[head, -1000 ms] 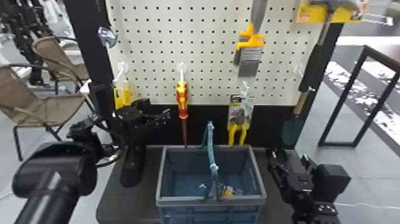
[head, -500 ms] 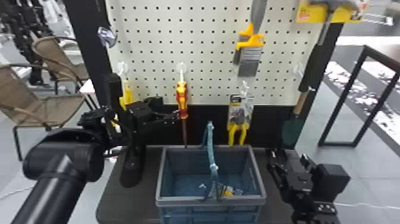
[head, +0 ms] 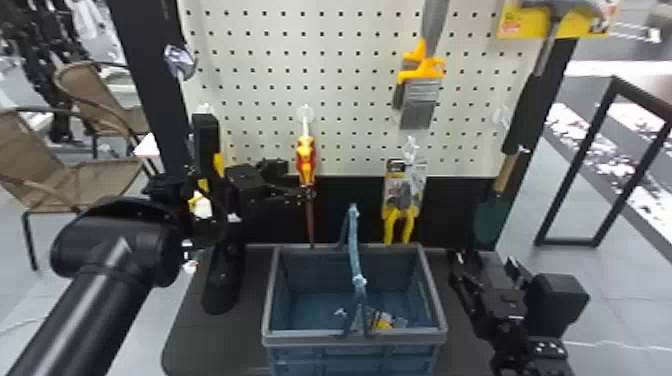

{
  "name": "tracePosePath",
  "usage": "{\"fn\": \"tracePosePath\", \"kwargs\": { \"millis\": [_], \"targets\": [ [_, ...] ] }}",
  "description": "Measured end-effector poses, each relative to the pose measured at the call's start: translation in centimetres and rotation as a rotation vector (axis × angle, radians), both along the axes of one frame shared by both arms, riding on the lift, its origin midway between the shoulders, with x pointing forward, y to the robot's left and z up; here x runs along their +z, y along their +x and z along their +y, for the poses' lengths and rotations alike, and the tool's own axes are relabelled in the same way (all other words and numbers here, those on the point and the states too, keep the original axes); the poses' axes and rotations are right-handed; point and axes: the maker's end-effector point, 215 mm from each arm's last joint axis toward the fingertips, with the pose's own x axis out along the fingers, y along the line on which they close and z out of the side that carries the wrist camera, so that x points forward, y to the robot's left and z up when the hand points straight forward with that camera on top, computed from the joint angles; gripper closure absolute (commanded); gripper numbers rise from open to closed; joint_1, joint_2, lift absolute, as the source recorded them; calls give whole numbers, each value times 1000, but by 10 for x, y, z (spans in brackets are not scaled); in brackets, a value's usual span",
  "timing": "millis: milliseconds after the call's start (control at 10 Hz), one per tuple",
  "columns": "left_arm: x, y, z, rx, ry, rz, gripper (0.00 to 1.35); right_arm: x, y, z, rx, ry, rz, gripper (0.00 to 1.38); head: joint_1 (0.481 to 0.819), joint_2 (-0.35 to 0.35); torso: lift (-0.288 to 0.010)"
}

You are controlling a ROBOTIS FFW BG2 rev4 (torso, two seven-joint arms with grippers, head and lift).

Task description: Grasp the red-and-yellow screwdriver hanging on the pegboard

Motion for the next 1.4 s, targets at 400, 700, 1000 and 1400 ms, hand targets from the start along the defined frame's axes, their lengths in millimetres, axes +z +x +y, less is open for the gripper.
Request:
{"fn": "tracePosePath", "kwargs": {
  "millis": [400,700,1000,1400],
  "targets": [
    [-5,4,-15,-46,14,2,288,2,1,1,10,-3,-5,398,549,0,-100],
    [2,11,-16,-45,10,-18,288,3,2,2,15,-5,-6,398,549,0,-100],
    [8,13,-30,-69,8,-30,288,6,3,2,18,-6,-15,398,549,0,-100],
    [13,13,-44,-89,1,-36,522,5,4,3,21,-8,-15,398,549,0,-100]
  ]
}}
